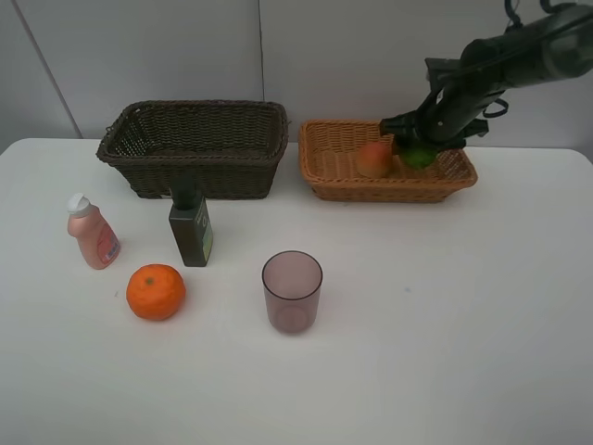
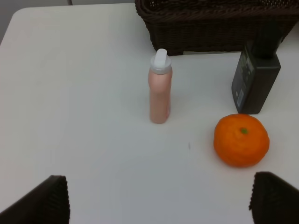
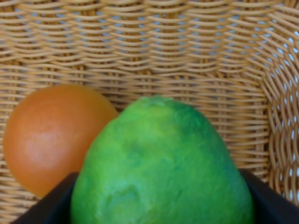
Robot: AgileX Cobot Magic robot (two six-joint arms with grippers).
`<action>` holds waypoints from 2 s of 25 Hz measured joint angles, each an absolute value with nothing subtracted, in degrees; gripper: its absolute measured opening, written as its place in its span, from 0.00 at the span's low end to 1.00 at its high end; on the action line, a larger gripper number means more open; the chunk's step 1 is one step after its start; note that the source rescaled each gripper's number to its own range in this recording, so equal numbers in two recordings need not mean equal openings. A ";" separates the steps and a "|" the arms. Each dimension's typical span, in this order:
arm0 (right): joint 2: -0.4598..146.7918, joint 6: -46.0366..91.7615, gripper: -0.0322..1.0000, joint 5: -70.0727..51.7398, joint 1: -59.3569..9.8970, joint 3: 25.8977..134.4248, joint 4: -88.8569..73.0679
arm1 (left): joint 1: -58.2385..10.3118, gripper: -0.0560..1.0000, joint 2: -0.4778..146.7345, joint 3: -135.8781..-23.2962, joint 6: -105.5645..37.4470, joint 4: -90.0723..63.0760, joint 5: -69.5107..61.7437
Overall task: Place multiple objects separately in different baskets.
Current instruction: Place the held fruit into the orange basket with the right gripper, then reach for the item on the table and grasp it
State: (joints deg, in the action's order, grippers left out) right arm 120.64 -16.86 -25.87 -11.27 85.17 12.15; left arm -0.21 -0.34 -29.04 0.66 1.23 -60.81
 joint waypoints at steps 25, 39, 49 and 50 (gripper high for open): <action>119.74 -16.86 0.97 -28.00 -11.64 85.17 12.20 | -0.21 1.00 -0.34 -29.04 0.66 1.23 -60.81; 109.03 -16.86 0.97 -49.22 -18.35 85.17 10.87 | -0.21 1.00 -0.34 -29.04 0.66 1.23 -60.81; 102.02 -16.86 0.97 -58.85 -27.22 85.17 10.82 | -0.21 1.00 -0.34 -29.04 0.66 1.23 -60.81; 101.62 -16.86 0.97 -59.53 -28.10 85.17 10.82 | -0.21 1.00 -0.34 -29.04 0.66 1.23 -60.81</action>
